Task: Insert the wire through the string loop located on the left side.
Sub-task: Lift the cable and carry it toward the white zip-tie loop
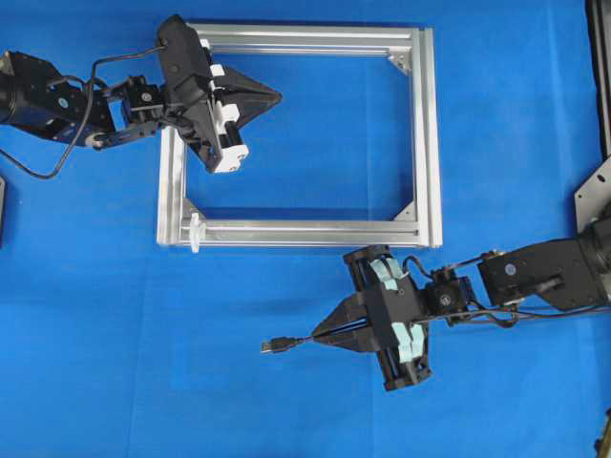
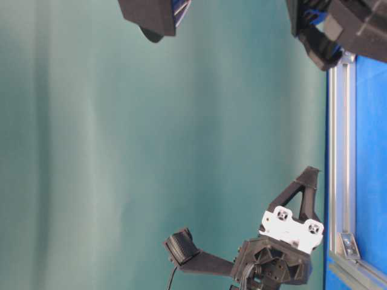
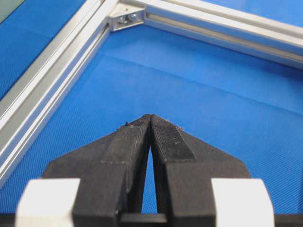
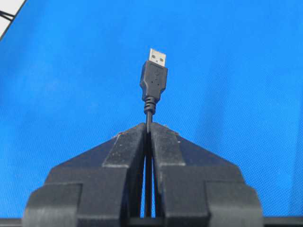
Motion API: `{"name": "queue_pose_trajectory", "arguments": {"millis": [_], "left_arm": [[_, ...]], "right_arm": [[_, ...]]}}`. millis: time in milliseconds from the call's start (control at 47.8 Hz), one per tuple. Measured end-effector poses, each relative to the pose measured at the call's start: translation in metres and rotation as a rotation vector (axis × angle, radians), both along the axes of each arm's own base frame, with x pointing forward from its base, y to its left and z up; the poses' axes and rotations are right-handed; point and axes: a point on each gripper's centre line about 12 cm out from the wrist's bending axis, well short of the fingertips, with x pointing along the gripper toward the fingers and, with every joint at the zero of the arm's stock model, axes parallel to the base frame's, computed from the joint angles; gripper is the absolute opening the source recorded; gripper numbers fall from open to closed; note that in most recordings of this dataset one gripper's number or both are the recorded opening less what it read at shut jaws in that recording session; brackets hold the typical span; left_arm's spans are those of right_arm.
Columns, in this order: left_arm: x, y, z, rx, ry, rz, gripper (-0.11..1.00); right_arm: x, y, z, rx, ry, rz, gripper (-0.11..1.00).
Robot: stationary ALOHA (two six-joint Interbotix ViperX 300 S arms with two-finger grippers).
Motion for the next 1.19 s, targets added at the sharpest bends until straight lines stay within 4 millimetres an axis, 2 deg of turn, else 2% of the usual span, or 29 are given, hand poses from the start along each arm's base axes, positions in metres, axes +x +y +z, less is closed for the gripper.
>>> {"name": "queue_pose_trajectory", "arguments": {"millis": [502, 627, 878, 1046, 1192], "left_arm": [[0.0, 0.0, 0.0, 0.0, 0.0, 0.0, 0.0], [0.0, 0.0, 0.0, 0.0, 0.0, 0.0, 0.0], [0.0, 0.0, 0.0, -0.003, -0.001, 0.001, 0.0], [0.0, 0.0, 0.0, -0.003, -0.001, 0.001, 0.0], [0.0, 0.0, 0.0, -0.003, -0.001, 0.001, 0.0]], "right_arm": [[0.001, -0.005, 0.0, 0.0, 0.0, -0.012, 0.03], [0.006, -0.022, 0.0, 0.0, 0.0, -0.06, 0.03], [0.014, -0.071, -0.002, -0.028, 0.002, -0.172, 0.03], [0.016, -0.093, -0.002, -0.043, 0.002, -0.221, 0.03], [0.016, -0.104, -0.003, -0.046, 0.003, -0.249, 0.03]]}}
